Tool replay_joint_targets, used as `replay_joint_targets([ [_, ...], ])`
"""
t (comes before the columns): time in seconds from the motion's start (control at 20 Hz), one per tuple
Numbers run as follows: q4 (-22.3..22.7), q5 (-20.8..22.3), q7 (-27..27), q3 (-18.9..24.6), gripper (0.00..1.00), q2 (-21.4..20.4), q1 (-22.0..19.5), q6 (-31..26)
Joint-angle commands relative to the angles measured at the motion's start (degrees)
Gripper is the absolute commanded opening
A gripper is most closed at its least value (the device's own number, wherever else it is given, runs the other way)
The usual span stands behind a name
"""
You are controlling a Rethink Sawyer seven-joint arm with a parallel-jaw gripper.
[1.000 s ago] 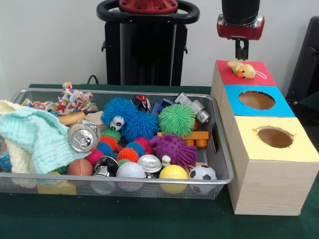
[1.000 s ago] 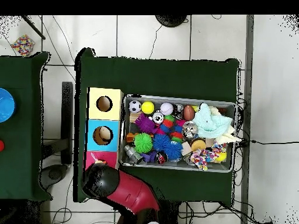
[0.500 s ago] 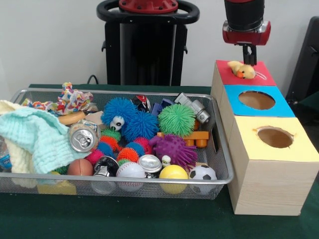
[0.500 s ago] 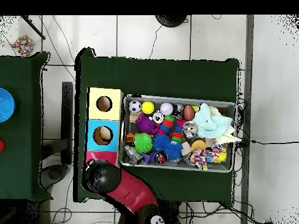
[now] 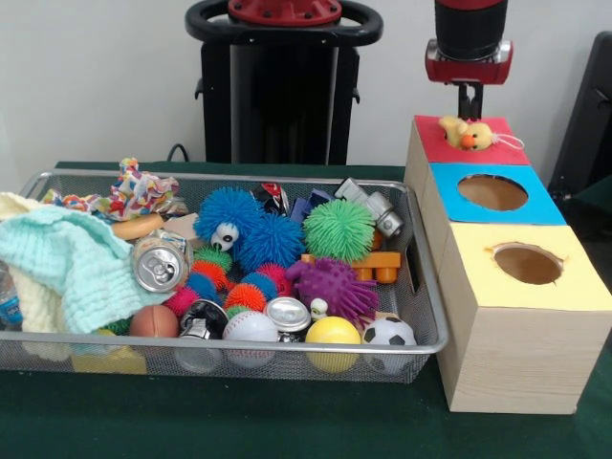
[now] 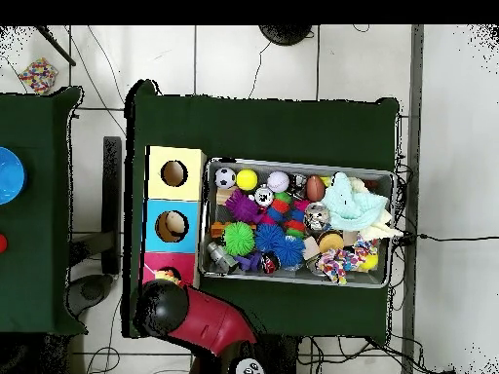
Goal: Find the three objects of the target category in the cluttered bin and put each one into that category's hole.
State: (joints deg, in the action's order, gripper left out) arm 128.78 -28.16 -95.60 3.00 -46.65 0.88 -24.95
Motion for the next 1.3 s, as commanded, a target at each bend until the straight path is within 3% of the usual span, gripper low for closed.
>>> replay_joint_targets([
  [0.05,-3.2,2.4,-10.4,-1.1,0.00,2.5,-0.1,-4.2],
  [0.45,-0.5,0.6,-8.6,3.1,0.00,3.5,-2.8,3.8],
  [0.75,-1.0,0.4,-8.9,4.0,0.00,3.4,-3.0,5.6],
  [1.0,-2.6,2.0,-10.3,1.3,0.00,2.8,-0.6,5.8],
  [1.3,-0.9,1.2,-10.0,3.8,0.00,3.0,-2.2,9.9],
])
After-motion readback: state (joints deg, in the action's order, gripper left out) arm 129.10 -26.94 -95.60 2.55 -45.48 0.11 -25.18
